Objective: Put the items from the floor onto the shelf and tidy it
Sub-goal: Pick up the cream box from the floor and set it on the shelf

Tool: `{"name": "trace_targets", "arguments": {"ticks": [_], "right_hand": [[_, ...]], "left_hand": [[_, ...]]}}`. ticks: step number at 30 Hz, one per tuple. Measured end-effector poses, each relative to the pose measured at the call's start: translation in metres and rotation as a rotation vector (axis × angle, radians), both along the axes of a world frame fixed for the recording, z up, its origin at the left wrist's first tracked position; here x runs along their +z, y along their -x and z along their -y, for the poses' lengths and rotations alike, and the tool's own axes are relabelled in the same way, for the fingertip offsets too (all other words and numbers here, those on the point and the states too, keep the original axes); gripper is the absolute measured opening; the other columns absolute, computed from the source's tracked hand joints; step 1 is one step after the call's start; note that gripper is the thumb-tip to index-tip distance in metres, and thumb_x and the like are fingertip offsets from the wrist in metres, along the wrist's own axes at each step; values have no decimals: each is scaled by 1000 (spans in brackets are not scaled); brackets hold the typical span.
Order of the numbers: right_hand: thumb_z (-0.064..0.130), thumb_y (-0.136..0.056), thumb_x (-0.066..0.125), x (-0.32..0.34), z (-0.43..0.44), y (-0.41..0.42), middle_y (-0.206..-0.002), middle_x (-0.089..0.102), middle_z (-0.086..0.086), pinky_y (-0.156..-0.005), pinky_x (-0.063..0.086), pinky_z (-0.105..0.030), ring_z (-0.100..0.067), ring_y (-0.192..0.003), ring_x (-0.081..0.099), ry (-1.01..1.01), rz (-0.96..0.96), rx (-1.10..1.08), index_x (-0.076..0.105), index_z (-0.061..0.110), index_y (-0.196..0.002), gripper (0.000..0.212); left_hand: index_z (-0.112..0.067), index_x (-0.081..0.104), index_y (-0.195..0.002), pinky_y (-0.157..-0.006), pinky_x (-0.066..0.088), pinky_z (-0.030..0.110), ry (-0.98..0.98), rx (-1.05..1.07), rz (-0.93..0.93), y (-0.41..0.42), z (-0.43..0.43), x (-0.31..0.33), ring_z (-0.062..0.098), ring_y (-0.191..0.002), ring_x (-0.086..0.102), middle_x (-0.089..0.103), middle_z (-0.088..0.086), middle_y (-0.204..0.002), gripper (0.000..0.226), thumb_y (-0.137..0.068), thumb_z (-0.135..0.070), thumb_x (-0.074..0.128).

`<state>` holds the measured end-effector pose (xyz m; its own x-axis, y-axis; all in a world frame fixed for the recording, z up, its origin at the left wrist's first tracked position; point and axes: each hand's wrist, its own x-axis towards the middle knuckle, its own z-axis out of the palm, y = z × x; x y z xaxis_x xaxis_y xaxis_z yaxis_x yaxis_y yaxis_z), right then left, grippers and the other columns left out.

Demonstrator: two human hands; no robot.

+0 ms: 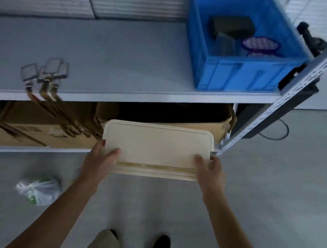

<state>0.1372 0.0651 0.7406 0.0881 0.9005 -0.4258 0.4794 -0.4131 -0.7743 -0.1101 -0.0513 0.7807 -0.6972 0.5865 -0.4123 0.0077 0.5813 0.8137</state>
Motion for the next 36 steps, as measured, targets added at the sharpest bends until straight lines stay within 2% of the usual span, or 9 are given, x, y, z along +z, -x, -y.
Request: {"name": "trace_targets", "arguments": {"ticks": [2,4,7,10,17,23,28,33,36], "right_hand": [[50,-87,60,27,-14,21,-113,64,-9,-94,49,-51,-34,-106,60,-53,-33,62,53,17,-124,50],[47,-90,58,51,-31,44,-113,60,-8,-96,48,-53,-33,-105,58,-98,-26,109,51,15,-127,49],[54,-90,55,81,-57,83,-111,56,-2,-96,49,-53,-28,-104,58,-165,1,180,48,18,-132,56],[54,-84,57,97,-90,127,-110,61,-2,-94,53,-53,-28,-102,63,-157,-88,220,50,19,-130,59],[44,-84,57,108,-158,215,-85,54,1,-86,57,-50,-23,-81,58,-99,43,165,54,11,-121,49],[37,-84,60,89,-194,241,-82,53,1,-78,60,-45,-19,-70,56,-21,56,129,55,13,-115,39],[36,-83,69,72,-214,248,-88,59,4,-89,56,-51,-19,-78,58,-83,-56,45,55,12,-121,47],[56,-75,68,47,-228,246,-91,61,0,-69,50,-40,-18,-75,56,-102,-108,14,55,15,-122,64],[50,-83,68,37,-238,253,-106,54,0,-88,54,-48,-19,-92,57,-48,-179,72,37,18,-130,64]], "left_hand": [[-24,57,-124,-68,46,28,-61,63,19,17,-3,23,21,-89,61,62,-3,-101,36,-90,-24,65],[-22,59,-122,-76,52,33,-95,93,6,39,-11,41,24,-94,64,64,0,-103,35,-88,-24,67],[-21,55,-132,-91,53,51,-133,121,-19,78,-28,60,31,-108,61,61,4,-117,47,-87,-30,67],[-25,48,-139,-97,51,52,-158,166,-36,121,-55,69,28,-111,56,52,-1,-118,59,-85,-37,67],[-15,50,-134,-86,56,47,-191,111,57,202,-131,58,24,-95,57,56,3,-114,55,-84,-31,70],[-16,54,-114,-69,48,36,-197,58,184,239,-179,38,16,-68,53,59,0,-88,37,-82,-14,72],[-24,57,-115,-73,44,35,-310,68,268,249,-205,29,18,-79,56,61,-4,-91,39,-81,-14,71],[-19,64,-120,-68,42,30,-306,234,200,240,-213,11,23,-83,59,66,6,-98,35,-84,-22,68],[-15,59,-125,-73,42,33,-328,255,181,229,-221,2,24,-86,56,63,5,-101,38,-90,-27,64]]}}
